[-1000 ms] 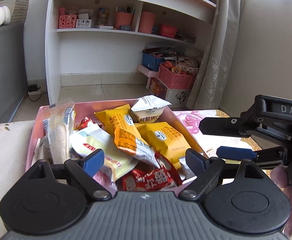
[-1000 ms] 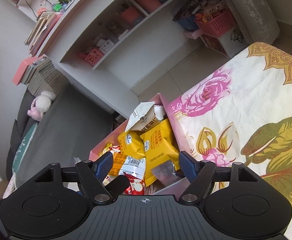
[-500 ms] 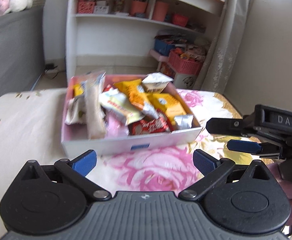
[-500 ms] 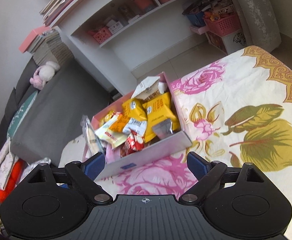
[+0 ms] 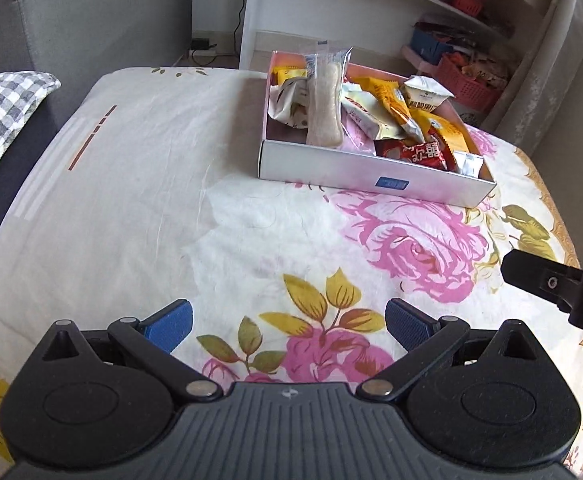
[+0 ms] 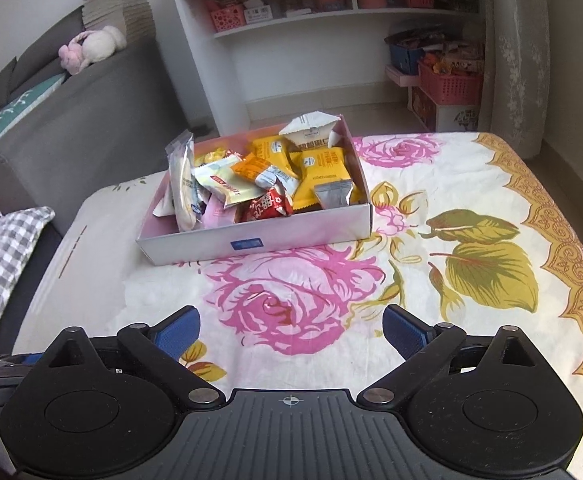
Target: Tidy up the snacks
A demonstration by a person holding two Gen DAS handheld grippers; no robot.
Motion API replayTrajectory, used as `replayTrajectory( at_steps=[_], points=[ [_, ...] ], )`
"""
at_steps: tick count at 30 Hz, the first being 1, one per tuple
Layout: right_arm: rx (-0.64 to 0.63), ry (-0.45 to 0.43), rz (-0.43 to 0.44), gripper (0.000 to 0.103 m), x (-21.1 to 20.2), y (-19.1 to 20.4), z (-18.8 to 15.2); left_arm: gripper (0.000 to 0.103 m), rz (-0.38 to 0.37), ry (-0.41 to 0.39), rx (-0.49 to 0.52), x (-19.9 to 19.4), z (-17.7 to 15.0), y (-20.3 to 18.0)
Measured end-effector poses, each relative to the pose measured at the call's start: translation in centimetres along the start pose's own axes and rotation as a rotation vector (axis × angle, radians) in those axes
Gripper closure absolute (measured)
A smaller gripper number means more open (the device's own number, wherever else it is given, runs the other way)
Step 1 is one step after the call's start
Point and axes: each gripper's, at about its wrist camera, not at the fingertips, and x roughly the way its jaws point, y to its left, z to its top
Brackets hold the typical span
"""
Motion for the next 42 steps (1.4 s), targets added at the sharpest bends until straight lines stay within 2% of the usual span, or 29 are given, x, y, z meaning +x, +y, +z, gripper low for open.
replayTrajectory(
  at_steps=[4, 9, 18, 30, 42],
  points=[
    [-0.074, -0.029, -0.025, 0.002, -0.4, 1.1, -0.4, 0.0, 0.037, -0.021, 0.025, -0.6, -0.5, 0.0],
    [-0.122, 0.007, -0.02, 0.002, 0.6, 1.7, -0.8, 0.0, 0.057, -0.036, 0.028, -1.0, -0.4, -0.1],
    [-0.138, 0.028, -0.017, 0.002, 1.7, 1.8, -0.6, 0.0, 0.112, -0.06, 0.001, -1.1, 0.0, 1.2],
    [-0.194, 0.026, -0.011, 0.002, 2.2, 3.4, -0.9, 0.0, 0.128, -0.071, 0.014, -1.5, 0.0, 1.4],
    [-0.182, 0.033, -0.016, 0.002, 2.4, 3.0, -0.9, 0.0, 0.131, -0.065, 0.033, -1.4, -0.2, 1.3]
  ],
)
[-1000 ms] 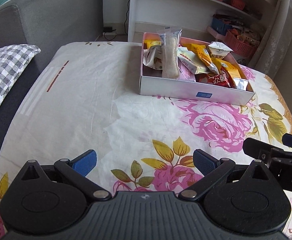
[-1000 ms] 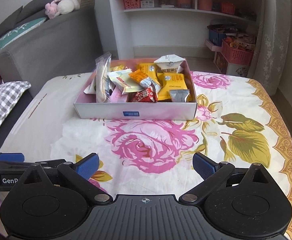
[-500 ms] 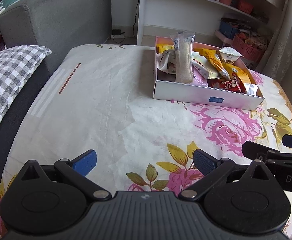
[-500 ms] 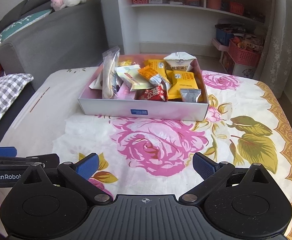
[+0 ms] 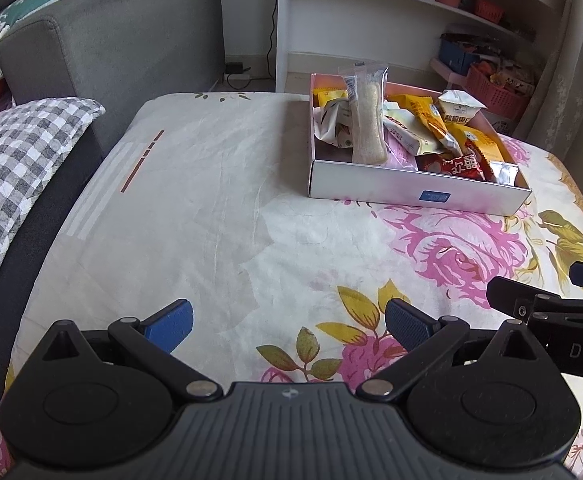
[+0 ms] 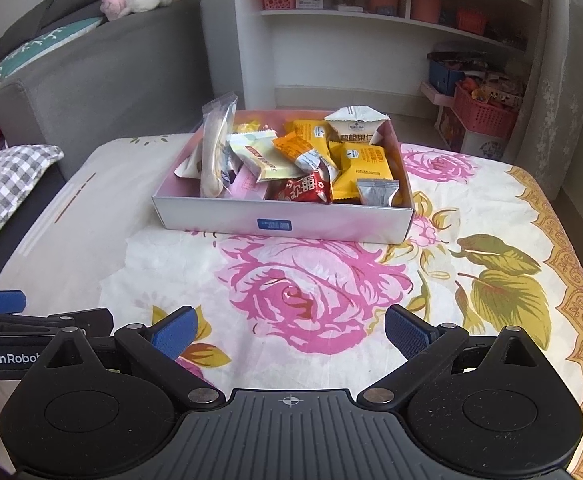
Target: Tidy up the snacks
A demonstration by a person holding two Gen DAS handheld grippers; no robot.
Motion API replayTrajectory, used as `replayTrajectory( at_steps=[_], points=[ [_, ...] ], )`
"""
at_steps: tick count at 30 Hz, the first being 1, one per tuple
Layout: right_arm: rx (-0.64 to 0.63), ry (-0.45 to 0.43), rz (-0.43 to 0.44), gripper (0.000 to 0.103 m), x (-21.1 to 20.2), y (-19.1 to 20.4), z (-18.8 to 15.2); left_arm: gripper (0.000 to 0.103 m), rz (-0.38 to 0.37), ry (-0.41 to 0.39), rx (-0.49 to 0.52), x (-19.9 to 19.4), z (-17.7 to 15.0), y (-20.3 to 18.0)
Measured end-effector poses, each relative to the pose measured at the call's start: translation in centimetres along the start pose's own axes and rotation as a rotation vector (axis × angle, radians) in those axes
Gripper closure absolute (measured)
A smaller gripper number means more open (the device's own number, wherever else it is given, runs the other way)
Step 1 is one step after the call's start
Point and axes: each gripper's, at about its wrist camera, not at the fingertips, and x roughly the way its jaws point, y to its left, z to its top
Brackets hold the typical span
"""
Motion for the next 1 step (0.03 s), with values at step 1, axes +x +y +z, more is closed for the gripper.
replayTrajectory(
  at_steps=[1],
  points=[
    [0.001, 0.001, 0.0, 0.002, 0.05, -0.02, -0.03, 0.0, -0.003, 0.002, 0.003, 0.07, 0.0, 0.03]
  ],
)
